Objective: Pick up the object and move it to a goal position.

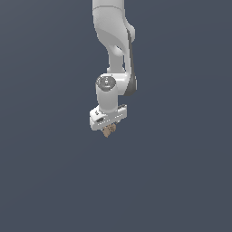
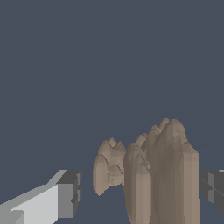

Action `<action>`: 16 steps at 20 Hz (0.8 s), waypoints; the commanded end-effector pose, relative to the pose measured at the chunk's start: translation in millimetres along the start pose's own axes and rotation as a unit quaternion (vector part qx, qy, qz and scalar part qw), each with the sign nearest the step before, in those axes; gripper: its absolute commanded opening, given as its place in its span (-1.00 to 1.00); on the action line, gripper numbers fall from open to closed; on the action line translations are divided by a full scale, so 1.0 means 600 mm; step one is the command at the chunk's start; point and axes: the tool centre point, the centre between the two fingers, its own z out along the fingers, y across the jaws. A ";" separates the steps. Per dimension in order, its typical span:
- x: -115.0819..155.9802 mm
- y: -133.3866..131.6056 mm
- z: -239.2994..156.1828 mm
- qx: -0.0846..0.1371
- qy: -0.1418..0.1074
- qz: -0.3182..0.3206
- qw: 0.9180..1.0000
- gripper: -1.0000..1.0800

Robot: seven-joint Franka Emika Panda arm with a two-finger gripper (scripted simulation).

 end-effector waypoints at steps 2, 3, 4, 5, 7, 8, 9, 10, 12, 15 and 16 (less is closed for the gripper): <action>0.001 0.001 0.014 0.000 0.000 0.000 1.000 0.92; 0.001 0.001 0.015 0.000 0.000 0.000 1.000 0.92; 0.001 0.001 0.015 0.000 0.000 0.000 1.000 0.92; 0.001 0.001 0.015 0.000 0.000 0.000 1.000 -1.00; 0.001 0.001 0.015 0.000 0.000 0.000 1.000 -1.00; 0.001 0.001 0.015 0.000 0.000 0.000 1.000 -1.00; 0.001 0.001 0.015 0.000 0.000 0.000 1.000 -1.00; 0.001 0.001 0.015 0.000 0.000 0.000 1.000 -1.00; 0.001 0.001 0.015 0.000 0.000 0.000 1.000 -1.00; 0.004 -0.003 0.013 0.000 0.001 -0.003 1.000 -1.00; 0.004 -0.003 0.013 0.000 0.001 -0.003 1.000 -1.00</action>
